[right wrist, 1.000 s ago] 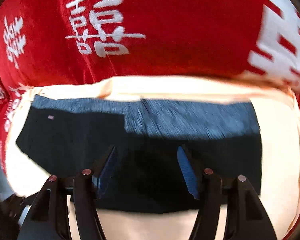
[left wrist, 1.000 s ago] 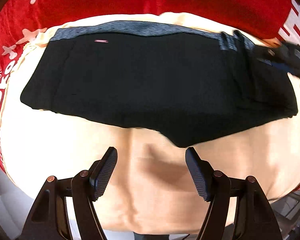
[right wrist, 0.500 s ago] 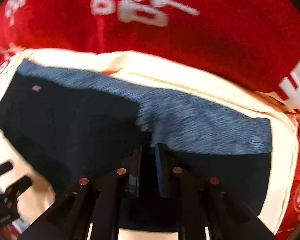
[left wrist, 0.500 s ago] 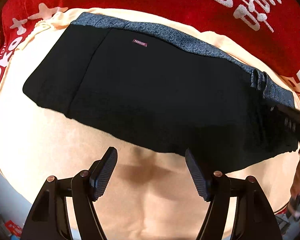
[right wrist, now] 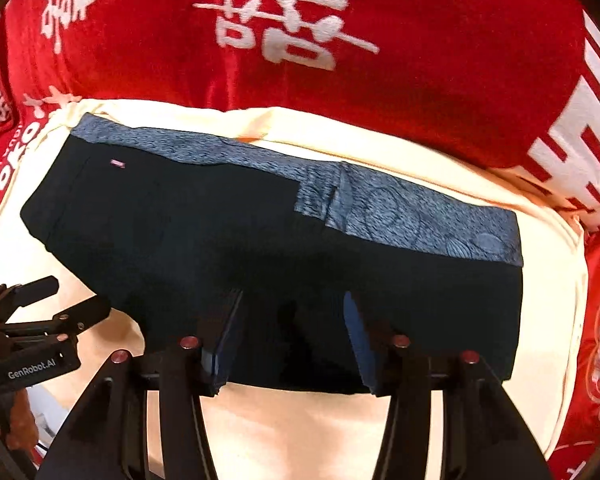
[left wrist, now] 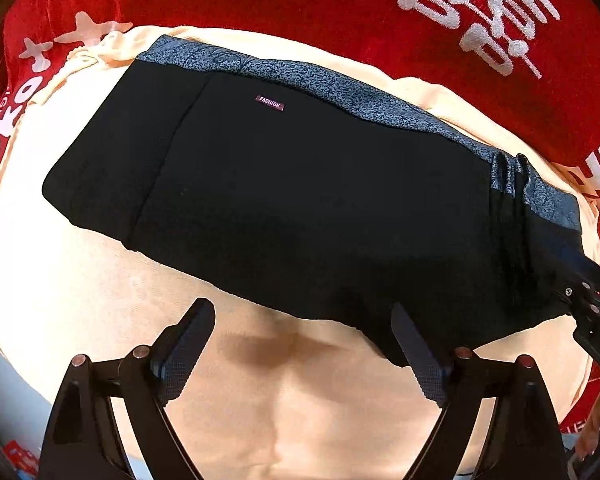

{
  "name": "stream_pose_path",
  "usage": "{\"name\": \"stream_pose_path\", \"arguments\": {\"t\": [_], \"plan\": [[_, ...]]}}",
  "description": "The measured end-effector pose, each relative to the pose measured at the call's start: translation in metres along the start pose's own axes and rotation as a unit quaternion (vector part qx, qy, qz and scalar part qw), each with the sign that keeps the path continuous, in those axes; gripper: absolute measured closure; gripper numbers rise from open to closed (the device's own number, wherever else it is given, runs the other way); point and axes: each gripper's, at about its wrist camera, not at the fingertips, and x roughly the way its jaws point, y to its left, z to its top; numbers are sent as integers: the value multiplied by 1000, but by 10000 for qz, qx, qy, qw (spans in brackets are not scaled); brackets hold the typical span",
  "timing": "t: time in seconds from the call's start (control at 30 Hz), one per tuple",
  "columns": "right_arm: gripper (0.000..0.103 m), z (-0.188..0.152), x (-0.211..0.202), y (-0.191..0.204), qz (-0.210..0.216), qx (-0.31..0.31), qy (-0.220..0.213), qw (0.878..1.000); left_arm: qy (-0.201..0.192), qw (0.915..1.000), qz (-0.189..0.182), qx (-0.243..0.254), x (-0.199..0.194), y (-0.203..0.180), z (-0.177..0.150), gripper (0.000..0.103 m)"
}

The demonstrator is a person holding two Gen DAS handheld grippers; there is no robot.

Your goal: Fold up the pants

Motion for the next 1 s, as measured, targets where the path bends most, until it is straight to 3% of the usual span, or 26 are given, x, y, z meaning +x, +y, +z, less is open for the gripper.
{"name": "stream_pose_path", "arguments": {"t": [0.17,0.37,0.57,0.7,0.8,1.0], "plan": [[43,-9,22,14,285,228,256,9990,17,10000,-15,-43,1,16,3,12],[34,-16,36,37,-96,-24,316,9995,12,10000,8,-49,0,33,2,12],[34,-14,28,38,-57,-6,386,9992,10,9997,3,-239,4,51,0,12],[34,-12,16,53,371,25,226,9991,-20,9995,-9,-320,4,61,0,12],[34,-10,17,68,467,-128,130,9987,-18,9992,-38,-386,5,67,1,12],[34,-12,42,72,486,-121,479,9976,-125,9984,-101,-550,2,84,2,12]]}}
